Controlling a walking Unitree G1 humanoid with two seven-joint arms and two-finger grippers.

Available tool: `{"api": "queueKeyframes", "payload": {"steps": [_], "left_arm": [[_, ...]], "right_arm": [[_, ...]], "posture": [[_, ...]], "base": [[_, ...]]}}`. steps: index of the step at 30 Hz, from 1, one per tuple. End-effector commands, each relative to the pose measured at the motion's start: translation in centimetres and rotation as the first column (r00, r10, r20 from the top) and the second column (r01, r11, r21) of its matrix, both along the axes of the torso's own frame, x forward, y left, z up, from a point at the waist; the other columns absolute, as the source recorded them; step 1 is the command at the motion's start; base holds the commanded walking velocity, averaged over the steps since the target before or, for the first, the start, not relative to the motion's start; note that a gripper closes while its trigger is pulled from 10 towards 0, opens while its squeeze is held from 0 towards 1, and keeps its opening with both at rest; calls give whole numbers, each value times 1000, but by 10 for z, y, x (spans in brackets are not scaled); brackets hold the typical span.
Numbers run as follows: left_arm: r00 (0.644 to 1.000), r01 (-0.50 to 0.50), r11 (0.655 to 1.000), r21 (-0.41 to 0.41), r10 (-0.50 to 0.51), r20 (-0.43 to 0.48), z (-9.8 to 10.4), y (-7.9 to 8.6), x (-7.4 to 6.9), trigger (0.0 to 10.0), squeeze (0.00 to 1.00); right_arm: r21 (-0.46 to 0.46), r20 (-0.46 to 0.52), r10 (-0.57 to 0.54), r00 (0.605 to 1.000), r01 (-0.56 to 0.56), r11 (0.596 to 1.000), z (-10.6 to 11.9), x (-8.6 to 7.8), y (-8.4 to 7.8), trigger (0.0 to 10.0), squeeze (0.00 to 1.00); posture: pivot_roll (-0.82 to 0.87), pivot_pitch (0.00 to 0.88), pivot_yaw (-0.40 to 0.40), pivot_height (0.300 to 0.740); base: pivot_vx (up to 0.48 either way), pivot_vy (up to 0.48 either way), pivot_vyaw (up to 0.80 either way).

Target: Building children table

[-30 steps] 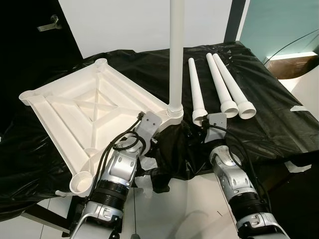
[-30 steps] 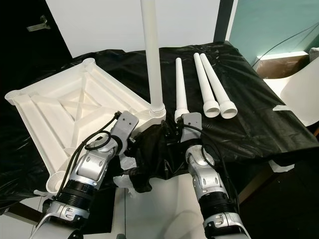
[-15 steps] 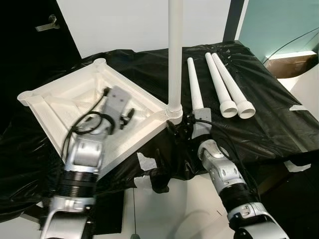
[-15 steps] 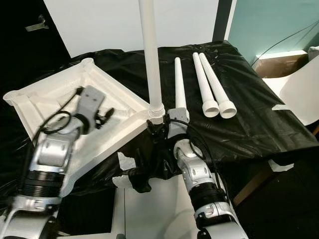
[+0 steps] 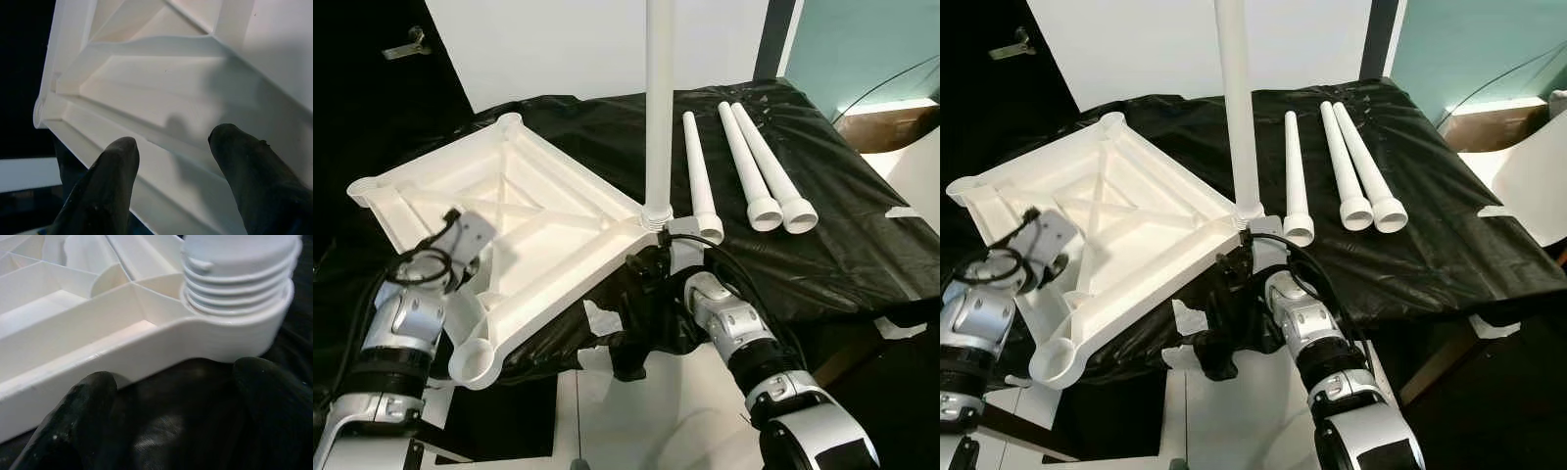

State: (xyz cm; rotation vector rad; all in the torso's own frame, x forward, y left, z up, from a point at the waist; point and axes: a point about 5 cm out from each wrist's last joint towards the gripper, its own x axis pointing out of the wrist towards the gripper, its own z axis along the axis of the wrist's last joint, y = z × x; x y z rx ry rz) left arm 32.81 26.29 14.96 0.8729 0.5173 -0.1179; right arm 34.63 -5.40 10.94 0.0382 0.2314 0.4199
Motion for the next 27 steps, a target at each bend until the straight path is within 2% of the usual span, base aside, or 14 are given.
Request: {"api": "queueKeyframes", "payload": {"steps": [1, 2, 6, 8, 9, 12, 13, 14, 15, 17, 20, 21, 24, 27], "left_arm": [[995, -67, 993, 97, 59, 84, -1, 6, -2, 10000, 0], [997, -48, 991, 123, 41, 62, -4, 7, -4, 10000, 0], [1000, -2, 994, 113, 1, 12, -11, 3, -9, 10000, 0], [997, 70, 994, 78, -67, -45, -19, -8, -14, 10000, 0], [997, 70, 994, 78, -67, -45, -19, -8, -14, 10000, 0], [967, 223, 975, 16, -219, -129, -28, -28, -22, 10000, 0], [967, 223, 975, 16, -219, -129, -28, -28, -22, 10000, 0], [946, 285, 959, -15, -283, -158, -29, -37, -27, 10000, 0], [946, 285, 959, -15, -283, -158, -29, -37, -27, 10000, 0], [890, 394, 915, -92, -404, -212, -30, -55, -38, 10000, 0], [865, 426, 896, -126, -444, -235, -31, -62, -43, 10000, 0], [836, 455, 875, -162, -483, -261, -33, -69, -49, 10000, 0], [814, 472, 861, -192, -509, -280, -35, -73, -54, 10000, 0], [759, 500, 809, -310, -581, -294, -37, -93, -70, 10000, 0]], "right_arm": [[6, -38, 0, 999, 0, 1000, -3, 0, 4, 10000, 0], [4, -43, -3, 999, 3, 1000, -3, 1, 4, 10000, 0], [3, -50, -8, 999, 8, 1000, -3, 4, 4, 10000, 0], [4, -55, -16, 998, 17, 1000, -2, 7, 3, 10000, 0], [4, -55, -16, 998, 17, 1000, -2, 7, 3, 10000, 0], [3, -63, -28, 998, 28, 1000, 1, 12, 1, 10000, 0], [3, -63, -28, 998, 28, 1000, 1, 12, 1, 10000, 0], [5, -65, -31, 997, 31, 1000, 2, 13, 1, 10000, 0], [5, -65, -31, 997, 31, 1000, 2, 13, 1, 10000, 0], [6, -66, -37, 997, 38, 999, 4, 16, 0, 10000, 0], [6, -67, -40, 997, 40, 999, 5, 18, 0, 10000, 0], [6, -67, -42, 997, 42, 999, 5, 19, 0, 10000, 0], [6, -68, -43, 997, 43, 999, 6, 19, 0, 10000, 0], [2, -59, -48, 997, 48, 999, 8, 23, -1, 10000, 0]], "posture": [[63, 0, 45, 740], [63, 0, 45, 740], [63, 0, 45, 740], [62, 0, 46, 740], [62, 0, 46, 740], [64, 0, 44, 740], [64, 0, 44, 740], [64, 0, 44, 740], [64, 0, 44, 740], [68, 0, 42, 740], [73, 0, 42, 740], [74, 0, 42, 740], [75, 0, 44, 740], [75, 0, 51, 740]], "base": [[0, 0, 0], [0, 0, 0], [0, 0, 0], [0, 0, 0], [0, 0, 0], [0, 0, 0], [0, 0, 0], [0, 0, 0], [0, 0, 0], [0, 0, 0], [0, 0, 0], [0, 0, 0], [0, 0, 0], [0, 0, 0]]}}
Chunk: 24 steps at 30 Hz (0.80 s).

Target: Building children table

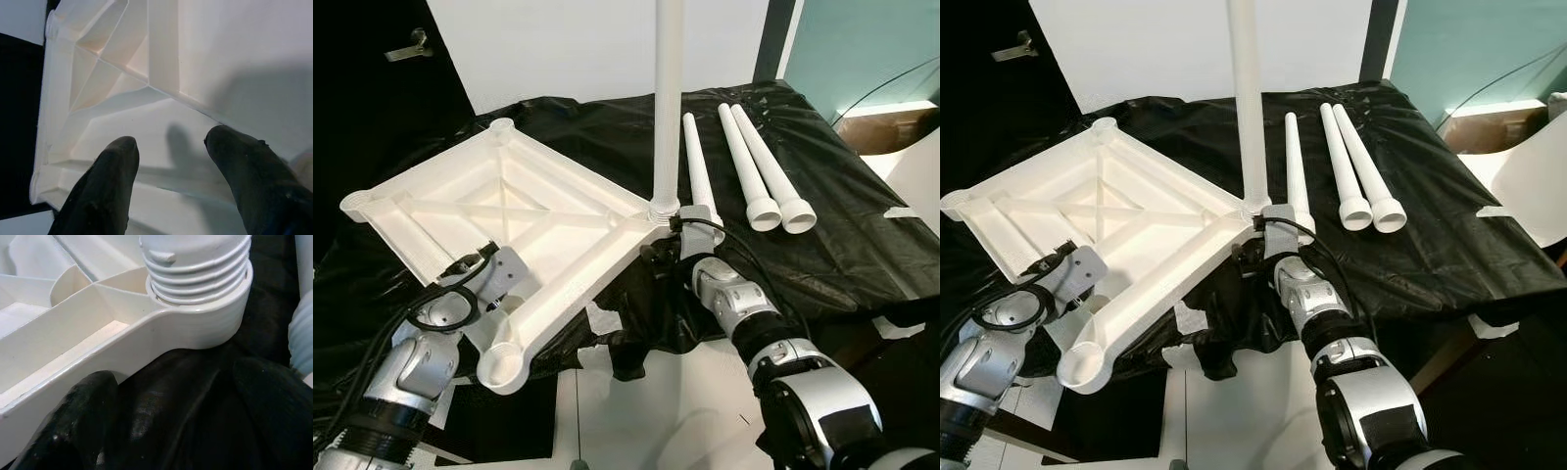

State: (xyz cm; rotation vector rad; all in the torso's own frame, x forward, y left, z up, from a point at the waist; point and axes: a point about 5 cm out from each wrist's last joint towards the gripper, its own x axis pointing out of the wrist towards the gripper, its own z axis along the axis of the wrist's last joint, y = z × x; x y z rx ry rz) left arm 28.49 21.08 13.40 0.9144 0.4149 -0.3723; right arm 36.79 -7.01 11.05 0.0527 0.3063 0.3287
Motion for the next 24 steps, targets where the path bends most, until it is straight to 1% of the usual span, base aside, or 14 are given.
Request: {"api": "queueKeyframes", "payload": {"steps": [1, 4, 6, 7, 9, 13, 14, 15, 16, 17, 18, 19, 22, 24], "left_arm": [[862, 300, 927, -227, -365, -352, -21, -45, -30, 10000, 0], [855, 310, 917, -253, -385, -349, -19, -51, -33, 10000, 0], [845, 321, 893, -314, -420, -331, -13, -61, -38, 10000, 0], [845, 321, 893, -314, -420, -331, -13, -61, -38, 10000, 0], [829, 340, 875, -344, -451, -329, -10, -69, -43, 10000, 0], [825, 341, 869, -358, -459, -329, -10, -74, -45, 10000, 0], [822, 352, 859, -371, -473, -316, -9, -79, -45, 10000, 0], [822, 352, 859, -371, -473, -316, -9, -79, -45, 10000, 0], [830, 340, 859, -381, -465, -307, -9, -82, -44, 10000, 0], [827, 345, 843, -412, -480, -291, -6, -89, -44, 10000, 0], [827, 345, 843, -412, -480, -291, -6, -89, -44, 10000, 0], [824, 349, 832, -432, -492, -280, -5, -94, -45, 10000, 0], [822, 349, 824, -446, -498, -275, -3, -98, -46, 10000, 0], [813, 345, 806, -480, -512, -275, -1, -108, -47, 10000, 0]], "right_arm": [[15, 19, 40, 999, -40, 999, 7, 2, 15, 10000, 0], [14, 23, 39, 999, -39, 999, 8, 3, 14, 10000, 0], [8, 30, 37, 999, -38, 999, 9, 4, 13, 10000, 0], [8, 30, 37, 999, -38, 999, 9, 4, 13, 10000, 0], [6, 32, 36, 999, -36, 999, 10, 5, 13, 10000, 0], [6, 33, 33, 999, -34, 999, 11, 6, 13, 10000, 0], [8, 34, 30, 999, -30, 1000, 12, 7, 12, 10000, 0], [8, 34, 30, 999, -30, 1000, 12, 7, 12, 10000, 0], [8, 37, 27, 999, -27, 1000, 12, 8, 12, 10000, 0], [7, 40, 24, 999, -25, 1000, 12, 8, 12, 10000, 0], [7, 40, 24, 999, -25, 1000, 12, 8, 12, 10000, 0], [6, 41, 23, 999, -23, 1000, 13, 9, 11, 10000, 0], [5, 42, 21, 999, -22, 1000, 13, 9, 11, 10000, 0], [4, 45, 17, 999, -17, 1000, 13, 9, 10, 10000, 0]], "posture": [[75, 0, 51, 740], [75, 0, 52, 740], [75, 0, 53, 740], [75, 0, 53, 740], [77, 0, 54, 740], [77, 0, 55, 740], [76, 0, 56, 740], [76, 0, 56, 740], [73, 0, 58, 740], [73, 0, 59, 740], [73, 0, 59, 740], [71, 0, 61, 740], [71, 0, 61, 740], [66, 0, 64, 740]], "base": [[0, 0, 0], [0, 0, 0], [0, 0, 0], [0, 0, 0], [0, 0, 0], [0, 0, 0], [0, 0, 0], [0, 0, 0], [0, 0, 0], [0, 0, 0], [0, 0, 0], [0, 0, 0], [0, 0, 0], [0, 0, 0]]}}
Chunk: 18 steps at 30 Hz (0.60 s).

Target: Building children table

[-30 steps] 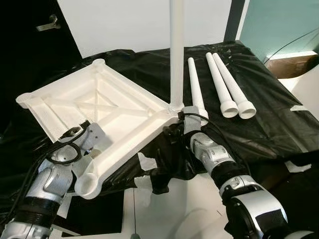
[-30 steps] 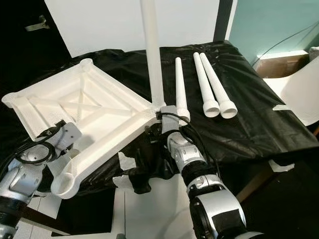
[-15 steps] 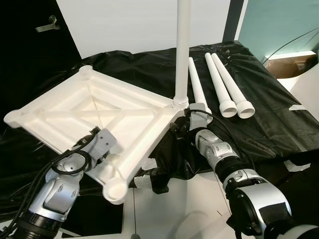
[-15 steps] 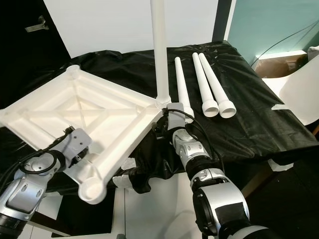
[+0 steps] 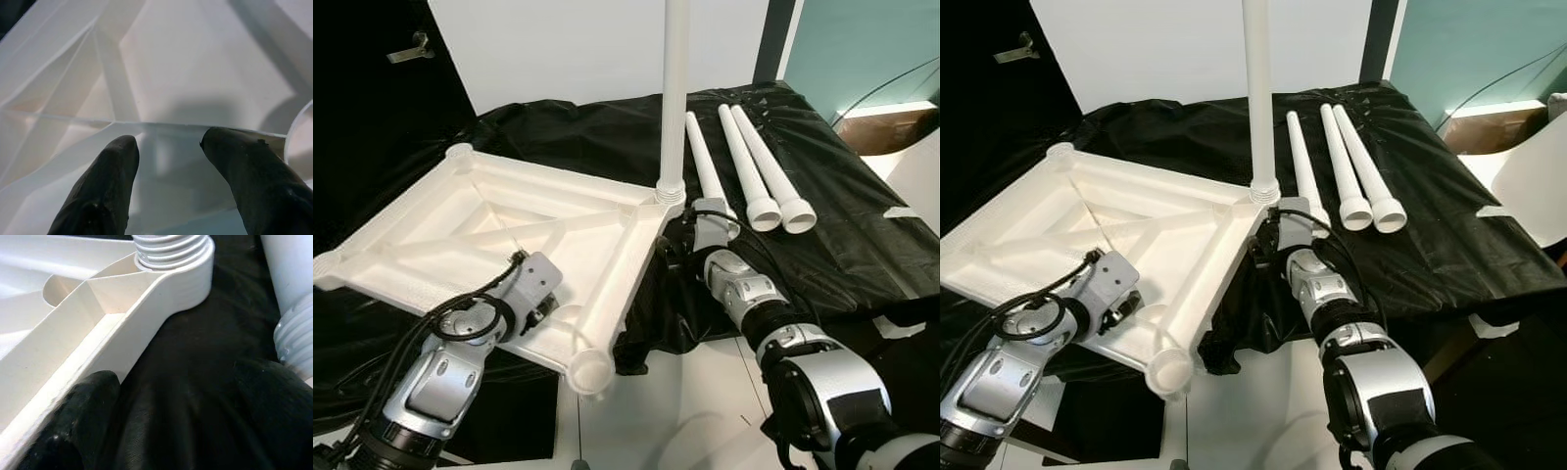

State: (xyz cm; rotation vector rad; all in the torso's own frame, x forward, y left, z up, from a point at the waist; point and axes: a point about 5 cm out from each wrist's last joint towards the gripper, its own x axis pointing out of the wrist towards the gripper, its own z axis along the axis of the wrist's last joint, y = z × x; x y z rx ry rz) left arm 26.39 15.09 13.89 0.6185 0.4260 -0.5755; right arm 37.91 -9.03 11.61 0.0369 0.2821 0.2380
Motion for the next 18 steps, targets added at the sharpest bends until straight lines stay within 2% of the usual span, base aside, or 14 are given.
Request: {"api": "queueKeyframes", "payload": {"steps": [1, 6, 7, 8, 10, 11, 13, 14, 16, 18], "left_arm": [[897, 367, 910, -192, -400, -187, -5, -51, -26, 10000, 0], [917, 328, 916, -229, -367, -156, -3, -58, -21, 10000, 0], [939, 291, 941, -174, -316, -137, -5, -54, -13, 10000, 0], [939, 291, 941, -174, -316, -137, -5, -54, -13, 10000, 0], [963, 239, 964, -113, -250, -101, -5, -42, -2, 10000, 0], [963, 239, 964, -113, -250, -101, -5, -42, -2, 10000, 0], [980, 189, 978, -86, -193, -45, 3, -29, 9, 10000, 0], [980, 189, 978, -86, -193, -45, 3, -29, 9, 10000, 0], [988, 150, 984, -94, -146, 41, 20, -11, 19, 10000, 0], [986, 150, 982, -113, -141, 85, 31, 0, 20, 10000, 0]], "right_arm": [[26, 22, 104, 994, -105, 994, 8, -1, 30, 10000, 0], [26, 24, 103, 994, -104, 994, 8, -1, 30, 10000, 0], [25, 25, 101, 995, -102, 994, 7, -1, 29, 10000, 0], [25, 25, 101, 995, -102, 994, 7, -1, 29, 10000, 0], [23, 25, 102, 994, -103, 994, 7, -1, 30, 10000, 0], [23, 25, 102, 994, -103, 994, 7, -1, 30, 10000, 0], [19, 29, 103, 994, -104, 994, 6, -2, 30, 10000, 0], [19, 29, 103, 994, -104, 994, 6, -2, 30, 10000, 0], [4, 38, 94, 995, -95, 996, 6, -2, 27, 10000, 0], [3, 46, 82, 996, -82, 997, 5, -3, 24, 10000, 0]], "posture": [[66, 0, 64, 740], [58, 0, 68, 740], [62, 0, 64, 740], [62, 0, 64, 740], [62, 0, 61, 740], [62, 0, 61, 740], [63, 0, 59, 740], [63, 0, 59, 740], [62, 0, 58, 740], [63, 0, 52, 740]], "base": [[0, 0, 0], [0, 0, 0], [0, 0, 0], [0, 0, 0], [0, 0, 0], [0, 0, 0], [0, 0, 0], [0, 0, 0], [0, 0, 0], [0, 0, 0]]}}
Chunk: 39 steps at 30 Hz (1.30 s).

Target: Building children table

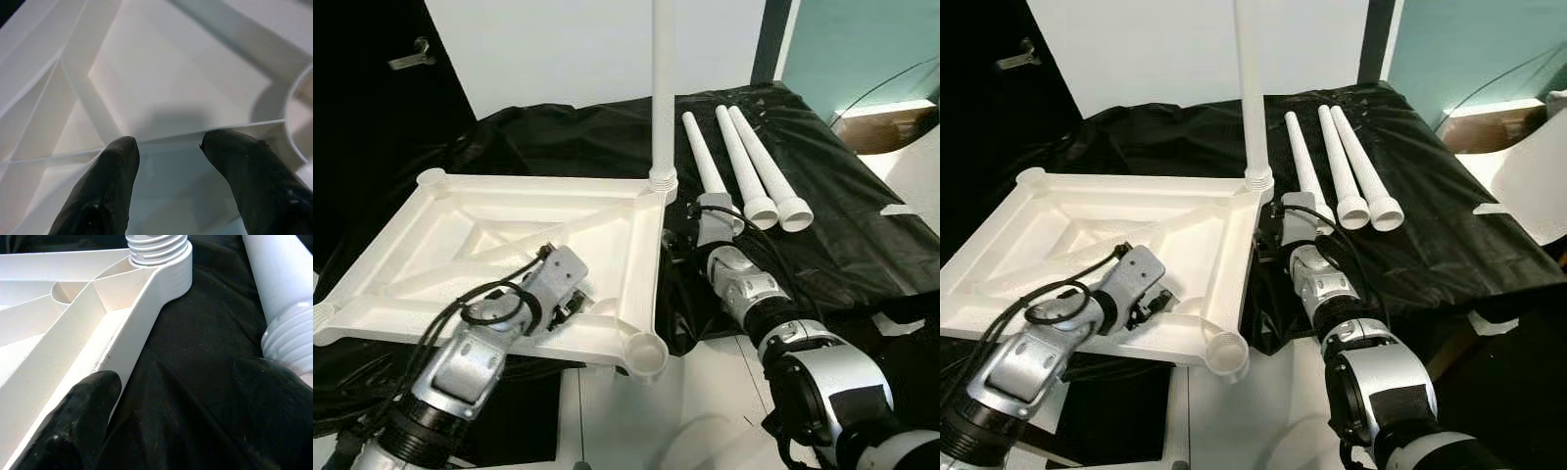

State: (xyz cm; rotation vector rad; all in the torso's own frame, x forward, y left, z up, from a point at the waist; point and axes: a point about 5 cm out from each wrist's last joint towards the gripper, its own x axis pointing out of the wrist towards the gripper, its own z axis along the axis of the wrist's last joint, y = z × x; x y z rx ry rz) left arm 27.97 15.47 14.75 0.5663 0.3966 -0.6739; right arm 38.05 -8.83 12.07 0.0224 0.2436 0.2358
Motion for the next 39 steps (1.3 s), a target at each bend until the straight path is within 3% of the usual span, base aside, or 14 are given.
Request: {"api": "queueKeyframes", "payload": {"steps": [1, 7, 15, 17, 20, 21, 25, 30, 34, 37, 39], "left_arm": [[992, 66, 995, -72, -57, 110, 27, 2, 3, 10000, 0], [990, 106, 987, -124, -93, 102, 31, 13, -6, 10000, 0], [981, 189, 968, -164, -176, 86, 30, 14, -20, 10000, 0], [953, 301, 928, -219, -302, 28, 27, 14, -41, 10000, 0], [936, 339, 908, -245, -351, -6, 25, 14, -50, 10000, 0], [907, 381, 880, -282, -415, -70, 21, 15, -67, 10000, 0], [888, 395, 881, -261, -439, -135, 12, 20, -80, 10000, 0], [890, 379, 909, -173, -409, -200, -1, 28, -83, 10000, 0], [930, 312, 946, -85, -322, -176, -8, 30, -68, 10000, 0], [930, 312, 946, -85, -322, -176, -8, 30, -68, 10000, 0], [941, 293, 956, -33, -294, -169, -11, 30, -61, 10000, 0]], "right_arm": [[16, 12, 76, 997, -76, 997, 1, -5, 20, 10000, 0], [-3, 80, 55, 995, -54, 999, 4, -7, 12, 10000, 0], [14, 135, 45, 990, -47, 999, 10, -10, 4, 10000, 0], [28, 192, 31, 981, -37, 999, 18, -13, -4, 10000, 0], [31, 210, 25, 977, -32, 999, 21, -13, -7, 10000, 0], [27, 235, 14, 972, -22, 999, 27, -13, -13, 10000, 0], [3, 282, 6, 959, -7, 1000, 35, -11, -19, 10000, 0], [-6, 293, 2, 956, 0, 1000, 39, -10, -23, 10000, 0], [-4, 296, 7, 955, -6, 1000, 42, -11, -22, 10000, 0], [-4, 296, 7, 955, -6, 1000, 42, -11, -22, 10000, 0], [1, 298, 10, 954, -11, 1000, 44, -11, -19, 10000, 0]], "posture": [[63, 0, 52, 740], [58, 0, 52, 740], [46, 0, 49, 740], [42, 0, 45, 740], [42, 0, 45, 740], [41, 0, 44, 740], [54, 0, 39, 740], [61, 0, 35, 740], [65, 0, 29, 740], [65, 0, 29, 740], [60, 3, 28, 740]], "base": [[0, 0, 0], [0, 0, 0], [0, 0, 0], [0, 0, 0], [0, 0, 0], [0, 0, 0], [0, 0, 0], [0, 0, 0], [0, 0, 0], [0, 0, 0], [0, 0, 0]]}}
